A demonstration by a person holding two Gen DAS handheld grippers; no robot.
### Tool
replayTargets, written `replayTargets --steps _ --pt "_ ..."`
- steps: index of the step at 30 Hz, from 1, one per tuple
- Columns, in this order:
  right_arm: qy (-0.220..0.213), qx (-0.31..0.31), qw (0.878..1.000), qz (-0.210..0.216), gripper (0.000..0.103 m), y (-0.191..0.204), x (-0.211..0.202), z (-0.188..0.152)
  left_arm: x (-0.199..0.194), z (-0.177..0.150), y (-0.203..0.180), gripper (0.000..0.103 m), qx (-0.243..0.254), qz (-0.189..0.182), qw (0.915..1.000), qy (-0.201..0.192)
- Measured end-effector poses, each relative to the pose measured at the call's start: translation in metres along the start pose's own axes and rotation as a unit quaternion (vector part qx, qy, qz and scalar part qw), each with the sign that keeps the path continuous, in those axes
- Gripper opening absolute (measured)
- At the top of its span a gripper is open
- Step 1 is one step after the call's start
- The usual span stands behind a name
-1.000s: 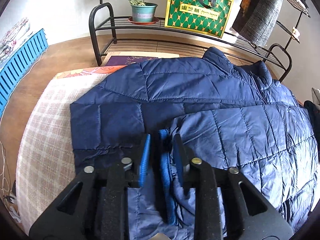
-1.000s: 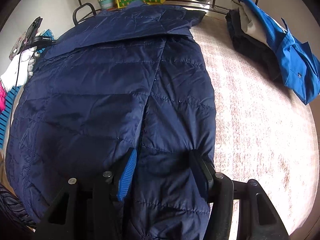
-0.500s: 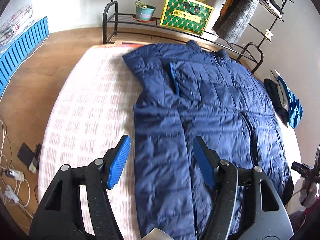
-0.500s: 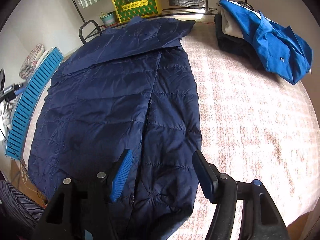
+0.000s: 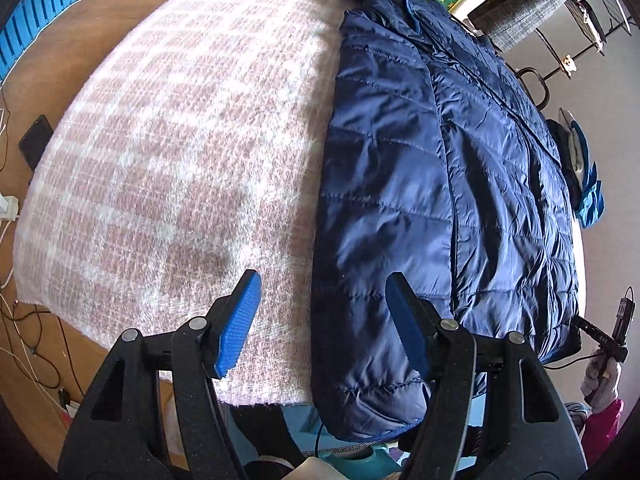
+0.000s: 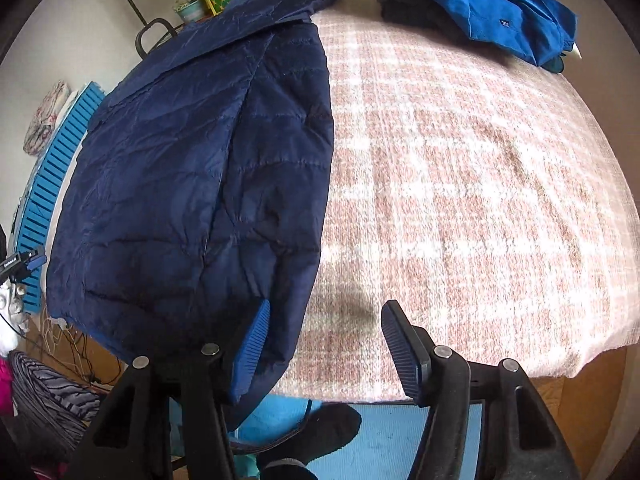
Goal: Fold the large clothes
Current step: 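Lift the jacket hem with the left tool and fold it toward the collar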
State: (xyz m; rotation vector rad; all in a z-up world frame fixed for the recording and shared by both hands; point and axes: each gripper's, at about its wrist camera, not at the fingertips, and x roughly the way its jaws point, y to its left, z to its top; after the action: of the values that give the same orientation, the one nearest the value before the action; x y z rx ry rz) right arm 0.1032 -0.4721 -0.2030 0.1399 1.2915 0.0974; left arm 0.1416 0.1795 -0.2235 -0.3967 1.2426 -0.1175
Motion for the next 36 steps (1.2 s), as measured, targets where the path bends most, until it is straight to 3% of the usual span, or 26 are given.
replayTargets --steps 5,9,13,17,19,20,21,23,24,27,36 --pt "-0.023 0.039 0.997 0.070 0.058 -0.008 -0.015 -0.003 0.008 -0.010 -0.006 0.066 0.003 -0.009 0.9999 0.012" --pt "-0.002 0.045 0.994 0.096 0.059 -0.007 -0.003 -0.009 0.007 -0.018 -0.009 0.066 0.009 -0.009 0.9999 0.008" --pt "0.003 0.050 0.992 0.118 0.059 -0.006 0.005 -0.016 0.005 -0.028 -0.006 0.066 -0.004 -0.037 0.9992 0.017" --pt "0.014 0.061 0.985 0.163 0.049 -0.004 0.009 -0.022 0.005 -0.039 -0.018 0.064 0.015 -0.045 0.9984 0.029" --pt "0.012 0.049 0.986 0.162 0.049 0.002 0.007 -0.028 0.006 -0.041 -0.024 0.051 0.020 -0.049 0.9981 0.031" --pt "0.014 0.046 0.984 0.170 0.039 0.006 0.008 -0.028 0.007 -0.041 -0.025 0.030 0.016 -0.059 0.9975 0.037" --pt "0.022 0.047 0.981 0.186 0.028 0.009 0.010 -0.028 0.009 -0.042 -0.026 0.019 0.009 -0.068 0.9968 0.042" --pt "0.028 0.040 0.981 0.190 0.020 0.018 0.013 -0.026 0.007 -0.042 -0.031 0.011 0.005 -0.069 0.9970 0.034" --pt "0.025 0.030 0.982 0.182 0.013 0.024 0.012 -0.025 0.003 -0.041 -0.034 0.009 0.006 -0.072 0.9971 0.025" --pt "0.006 0.021 0.983 0.184 0.006 0.034 -0.001 -0.019 -0.017 -0.033 -0.047 0.007 0.012 -0.091 0.9957 -0.011" --pt "-0.108 0.037 0.972 0.207 0.003 0.042 -0.081 0.025 -0.072 0.020 -0.083 0.007 0.015 -0.129 0.9871 -0.093"
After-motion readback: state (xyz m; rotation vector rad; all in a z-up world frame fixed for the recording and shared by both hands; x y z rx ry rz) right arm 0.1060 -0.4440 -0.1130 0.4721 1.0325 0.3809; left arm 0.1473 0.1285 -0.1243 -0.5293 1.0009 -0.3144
